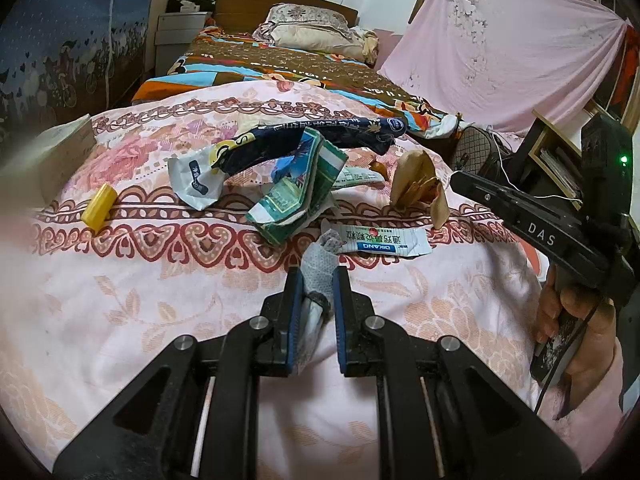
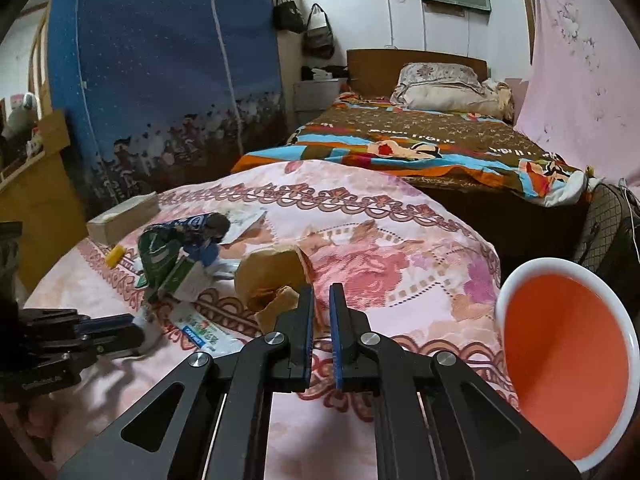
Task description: Collect trash
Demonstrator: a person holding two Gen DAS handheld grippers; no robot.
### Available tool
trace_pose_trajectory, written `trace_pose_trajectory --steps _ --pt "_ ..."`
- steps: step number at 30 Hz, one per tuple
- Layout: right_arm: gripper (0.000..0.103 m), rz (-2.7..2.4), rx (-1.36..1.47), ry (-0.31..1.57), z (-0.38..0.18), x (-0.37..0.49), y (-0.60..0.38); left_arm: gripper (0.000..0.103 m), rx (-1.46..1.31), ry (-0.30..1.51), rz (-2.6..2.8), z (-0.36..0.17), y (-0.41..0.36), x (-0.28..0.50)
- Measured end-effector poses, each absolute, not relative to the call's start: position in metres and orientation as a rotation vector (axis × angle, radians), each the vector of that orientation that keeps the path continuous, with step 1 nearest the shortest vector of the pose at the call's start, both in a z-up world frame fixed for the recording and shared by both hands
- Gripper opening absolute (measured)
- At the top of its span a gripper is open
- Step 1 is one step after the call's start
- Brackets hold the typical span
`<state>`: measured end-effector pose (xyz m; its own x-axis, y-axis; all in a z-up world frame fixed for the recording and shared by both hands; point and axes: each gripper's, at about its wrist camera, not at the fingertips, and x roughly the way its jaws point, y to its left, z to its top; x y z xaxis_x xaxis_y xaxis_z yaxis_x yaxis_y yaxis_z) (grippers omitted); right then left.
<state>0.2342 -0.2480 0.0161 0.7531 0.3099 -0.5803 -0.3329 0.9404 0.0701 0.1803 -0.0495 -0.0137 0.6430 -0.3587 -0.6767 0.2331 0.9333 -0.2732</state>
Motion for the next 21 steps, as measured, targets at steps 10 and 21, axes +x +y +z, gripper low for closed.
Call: trace_pose_trajectory --steps 10,21 --pt "0.011 0.482 0.031 0.581 0.024 0.232 -0.249 0.0 -0.185 0.773 -0.311 -0.013 -0.045 0.175" --pt "0.03 0.501 -0.172 0.659 0.012 0.24 -0.201 0.0 -0.249 0.769 -0.306 -0.014 -0.036 0.177"
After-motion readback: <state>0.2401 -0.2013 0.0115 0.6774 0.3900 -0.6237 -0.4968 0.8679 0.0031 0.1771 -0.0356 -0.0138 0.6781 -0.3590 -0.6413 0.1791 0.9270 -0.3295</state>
